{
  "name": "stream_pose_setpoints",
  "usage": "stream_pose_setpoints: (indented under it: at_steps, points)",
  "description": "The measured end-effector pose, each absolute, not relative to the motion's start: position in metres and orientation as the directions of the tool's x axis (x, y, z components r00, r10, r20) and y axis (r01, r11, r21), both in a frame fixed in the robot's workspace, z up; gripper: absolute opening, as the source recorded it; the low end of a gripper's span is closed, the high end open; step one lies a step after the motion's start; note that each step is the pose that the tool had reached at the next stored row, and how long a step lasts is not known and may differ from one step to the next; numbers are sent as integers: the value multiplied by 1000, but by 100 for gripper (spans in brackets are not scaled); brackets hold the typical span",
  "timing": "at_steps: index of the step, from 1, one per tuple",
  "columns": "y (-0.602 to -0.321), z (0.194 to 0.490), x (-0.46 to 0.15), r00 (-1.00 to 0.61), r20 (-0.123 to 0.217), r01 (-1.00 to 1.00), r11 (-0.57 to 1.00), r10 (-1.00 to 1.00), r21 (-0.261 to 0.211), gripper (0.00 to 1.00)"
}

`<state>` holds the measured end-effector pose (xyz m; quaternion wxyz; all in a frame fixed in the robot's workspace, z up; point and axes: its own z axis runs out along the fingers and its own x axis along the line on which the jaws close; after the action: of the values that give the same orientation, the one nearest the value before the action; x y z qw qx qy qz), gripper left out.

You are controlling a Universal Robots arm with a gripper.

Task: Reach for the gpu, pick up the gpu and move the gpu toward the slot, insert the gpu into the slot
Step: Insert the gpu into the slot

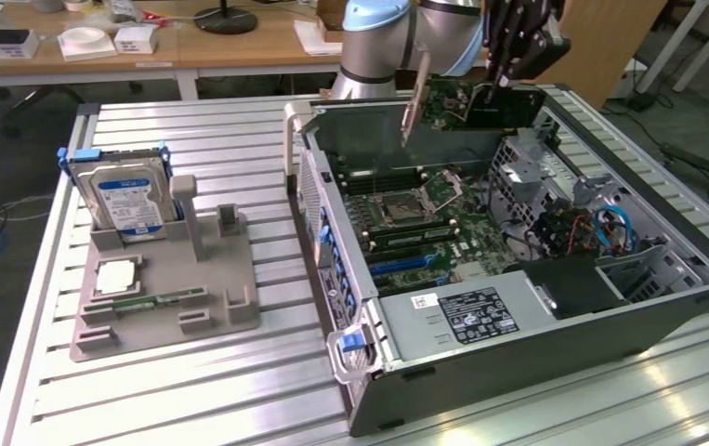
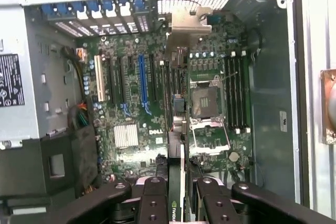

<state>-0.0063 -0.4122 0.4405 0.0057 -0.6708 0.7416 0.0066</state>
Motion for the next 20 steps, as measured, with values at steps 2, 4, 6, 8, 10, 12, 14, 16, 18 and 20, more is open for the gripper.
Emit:
stream_pose_setpoints:
  at_steps: [2,4,6,8,10,12,14,16,18,20]
  points:
    - [-412,440,-6,-91,-18,-996,91,-996,-9,26]
    - [-412,439,-7,-86,-20,-996,86,-996,-21,26]
    - [-412,438,-8,-82,-21,-996,82,-996,-34,26]
    - [-413,438,-8,-71,-22,-996,72,-997,-45,26]
    - [-414,437,-8,-60,-22,-997,61,-998,-49,26]
    - [-414,435,-10,-59,-22,-997,60,-998,-49,26]
    - [-414,433,-12,-59,-22,-997,60,-998,-49,26]
    - [-414,431,-14,-60,-22,-997,61,-998,-49,26]
    - [-415,427,-17,-61,-22,-997,62,-998,-49,26]
    - [-416,425,-21,-61,-22,-997,62,-998,-49,26]
